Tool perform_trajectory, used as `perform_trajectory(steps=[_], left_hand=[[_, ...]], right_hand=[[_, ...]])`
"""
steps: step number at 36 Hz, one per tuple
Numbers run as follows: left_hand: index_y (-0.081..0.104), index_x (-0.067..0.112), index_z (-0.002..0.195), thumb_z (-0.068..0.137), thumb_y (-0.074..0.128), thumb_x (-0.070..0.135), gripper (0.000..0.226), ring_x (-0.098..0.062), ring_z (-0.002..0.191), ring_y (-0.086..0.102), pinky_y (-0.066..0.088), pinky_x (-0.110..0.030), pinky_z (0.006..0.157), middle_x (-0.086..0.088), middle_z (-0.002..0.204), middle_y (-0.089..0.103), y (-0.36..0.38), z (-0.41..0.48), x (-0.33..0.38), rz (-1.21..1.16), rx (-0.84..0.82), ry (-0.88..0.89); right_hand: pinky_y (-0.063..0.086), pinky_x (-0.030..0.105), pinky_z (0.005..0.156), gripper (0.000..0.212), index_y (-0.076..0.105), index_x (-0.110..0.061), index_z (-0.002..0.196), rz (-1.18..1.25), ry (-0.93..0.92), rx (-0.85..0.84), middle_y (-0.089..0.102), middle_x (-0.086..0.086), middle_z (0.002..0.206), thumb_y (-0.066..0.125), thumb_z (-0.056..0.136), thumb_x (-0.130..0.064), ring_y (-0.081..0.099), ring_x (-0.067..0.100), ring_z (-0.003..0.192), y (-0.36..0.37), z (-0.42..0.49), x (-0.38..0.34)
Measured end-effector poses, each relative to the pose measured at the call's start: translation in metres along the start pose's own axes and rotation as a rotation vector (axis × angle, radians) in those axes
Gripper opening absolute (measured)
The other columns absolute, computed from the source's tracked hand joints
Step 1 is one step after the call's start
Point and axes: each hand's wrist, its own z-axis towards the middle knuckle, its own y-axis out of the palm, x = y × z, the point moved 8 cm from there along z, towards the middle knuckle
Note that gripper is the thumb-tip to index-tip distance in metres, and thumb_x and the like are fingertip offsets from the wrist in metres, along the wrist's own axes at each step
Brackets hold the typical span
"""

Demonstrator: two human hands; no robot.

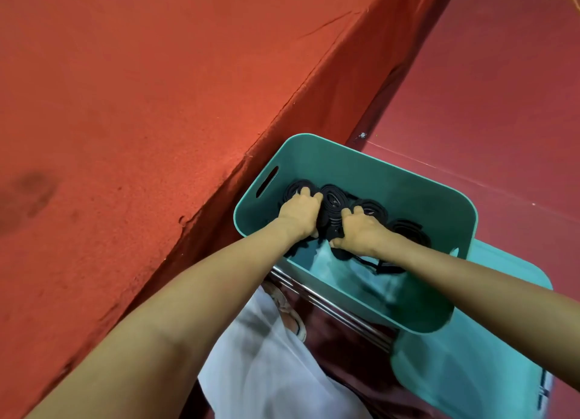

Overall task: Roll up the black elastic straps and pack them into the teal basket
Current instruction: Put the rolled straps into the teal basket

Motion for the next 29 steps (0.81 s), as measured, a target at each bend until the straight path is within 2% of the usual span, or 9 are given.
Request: perform_trajectory(steps=[3, 8, 11, 16, 19, 23, 29], left_hand=[[0.041, 0.003, 0.126, 0.072, 0.081, 0.021, 0.07, -0.038, 0.115, 0.051, 0.044, -0.042, 0.087, -0.02, 0.125, 0.046, 0.005, 0.0, -0.002, 0.0, -0.018, 0.0], [0.051, 0.004, 0.115, 0.076, 0.076, 0.013, 0.048, -0.037, 0.108, 0.056, 0.045, -0.04, 0.079, -0.019, 0.118, 0.057, -0.005, -0.002, -0.009, -0.026, 0.046, -0.005], [0.058, 0.007, 0.107, 0.078, 0.073, 0.01, 0.032, -0.035, 0.105, 0.058, 0.044, -0.037, 0.074, -0.015, 0.114, 0.061, -0.008, -0.003, -0.015, -0.023, 0.076, -0.018], [0.066, 0.006, 0.107, 0.081, 0.069, 0.008, 0.027, -0.033, 0.105, 0.06, 0.049, -0.036, 0.08, -0.015, 0.113, 0.063, -0.002, 0.0, -0.017, 0.005, 0.077, -0.022], [0.066, 0.005, 0.11, 0.084, 0.065, 0.006, 0.026, -0.032, 0.106, 0.059, 0.049, -0.037, 0.082, -0.015, 0.116, 0.061, 0.0, 0.003, -0.017, 0.013, 0.068, -0.001], [0.064, 0.004, 0.115, 0.087, 0.059, 0.004, 0.028, -0.034, 0.11, 0.057, 0.049, -0.039, 0.087, -0.016, 0.119, 0.059, 0.003, 0.003, -0.016, 0.018, 0.036, 0.03], [0.064, 0.006, 0.117, 0.085, 0.064, 0.01, 0.032, -0.032, 0.111, 0.057, 0.049, -0.037, 0.089, -0.016, 0.118, 0.064, -0.002, -0.004, -0.019, -0.001, -0.042, 0.054]], right_hand=[[0.044, 0.039, 0.087, 0.066, 0.034, -0.003, 0.133, 0.003, -0.053, 0.062, 0.037, 0.02, 0.129, 0.064, 0.088, -0.04, 0.054, 0.041, 0.109, 0.0, -0.001, -0.006], [0.041, 0.039, 0.073, 0.054, 0.038, -0.003, 0.123, -0.054, -0.155, 0.12, 0.04, 0.017, 0.121, 0.066, 0.087, -0.032, 0.058, 0.044, 0.099, 0.001, -0.003, -0.017], [0.042, 0.039, 0.071, 0.05, 0.04, -0.003, 0.119, -0.141, -0.245, 0.143, 0.043, 0.016, 0.118, 0.068, 0.085, -0.026, 0.059, 0.041, 0.096, 0.0, -0.003, -0.027], [0.042, 0.037, 0.073, 0.041, 0.043, -0.007, 0.12, -0.317, -0.362, 0.227, 0.046, 0.011, 0.119, 0.063, 0.084, -0.007, 0.05, 0.03, 0.105, 0.0, -0.006, -0.035], [0.039, 0.035, 0.081, 0.042, 0.044, -0.01, 0.12, -0.396, -0.356, 0.267, 0.05, 0.008, 0.12, 0.065, 0.084, -0.015, 0.048, 0.027, 0.109, -0.006, -0.005, -0.032], [0.037, 0.035, 0.084, 0.045, 0.044, -0.01, 0.121, -0.382, -0.328, 0.26, 0.049, 0.008, 0.121, 0.066, 0.086, -0.026, 0.048, 0.027, 0.11, -0.01, -0.004, -0.027], [0.037, 0.037, 0.09, 0.059, 0.041, -0.011, 0.128, -0.356, -0.299, 0.174, 0.046, 0.009, 0.123, 0.071, 0.082, -0.032, 0.047, 0.028, 0.113, -0.011, -0.009, -0.027]])
